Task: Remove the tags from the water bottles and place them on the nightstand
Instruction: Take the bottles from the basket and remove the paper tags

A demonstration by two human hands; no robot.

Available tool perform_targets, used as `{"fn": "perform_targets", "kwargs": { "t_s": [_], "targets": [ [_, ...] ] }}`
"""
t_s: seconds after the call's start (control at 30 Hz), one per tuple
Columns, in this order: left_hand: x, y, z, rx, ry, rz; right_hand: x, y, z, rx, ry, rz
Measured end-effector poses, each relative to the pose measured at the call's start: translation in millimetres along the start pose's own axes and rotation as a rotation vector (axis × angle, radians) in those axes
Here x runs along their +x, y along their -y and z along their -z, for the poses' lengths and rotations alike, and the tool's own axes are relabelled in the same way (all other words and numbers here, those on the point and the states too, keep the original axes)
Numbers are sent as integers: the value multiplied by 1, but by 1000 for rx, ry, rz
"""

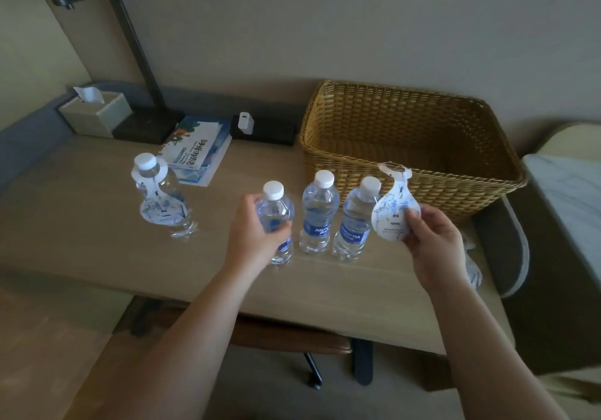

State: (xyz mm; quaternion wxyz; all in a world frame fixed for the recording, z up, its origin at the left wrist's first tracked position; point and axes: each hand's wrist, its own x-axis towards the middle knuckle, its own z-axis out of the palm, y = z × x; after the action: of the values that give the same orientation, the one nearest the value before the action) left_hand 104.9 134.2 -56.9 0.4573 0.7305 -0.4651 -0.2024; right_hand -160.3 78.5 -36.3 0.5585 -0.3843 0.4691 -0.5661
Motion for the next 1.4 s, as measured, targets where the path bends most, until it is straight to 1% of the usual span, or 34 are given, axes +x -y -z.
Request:
{"fn": "perform_targets", "kwargs": {
  "t_s": [0.17, 0.23, 0.4, 0.57, 0.7, 0.77, 0.9, 0.97, 1.07, 1.2, 1.33, 1.4],
  "targets": [
    [-1, -4, -13, 12, 0, 7, 9, -25, 65, -66, -271, -92],
    [-2, -5, -17, 29, -13, 15, 13, -36, 86, -78, -351, -124],
    [-4, -6, -25, 31, -57, 41, 31, -54, 126, -250, -555, -160],
    [-1, -5, -27, 18, -69, 72, 47, -63, 148, -455, -592, -150],
    [0, -3, -27, 15, -70, 95, 50, -65, 154, -720, -551, -144],
    [0, -3, -27, 8, -68, 105, 46, -65, 152, -886, -506, -99],
    [0, -4, -27, -2, -78, 114, 27, -74, 151, -1279, -283, 120],
    [-1, -6, -27, 0, -72, 128, 21, -81, 153, -1390, -184, 163],
    [-2, -8, -25, 13, -59, 154, 18, -86, 155, -1461, -104, 119],
    [-4, -8, -25, 20, -76, 166, 17, -85, 159, -1462, -50, 103],
    [-12, -11, -30, 16, -114, 158, 12, -83, 159, -1428, -56, 154],
    [-16, -12, -33, -10, -114, 151, 9, -82, 151, -1400, -17, 222]
  ]
}}
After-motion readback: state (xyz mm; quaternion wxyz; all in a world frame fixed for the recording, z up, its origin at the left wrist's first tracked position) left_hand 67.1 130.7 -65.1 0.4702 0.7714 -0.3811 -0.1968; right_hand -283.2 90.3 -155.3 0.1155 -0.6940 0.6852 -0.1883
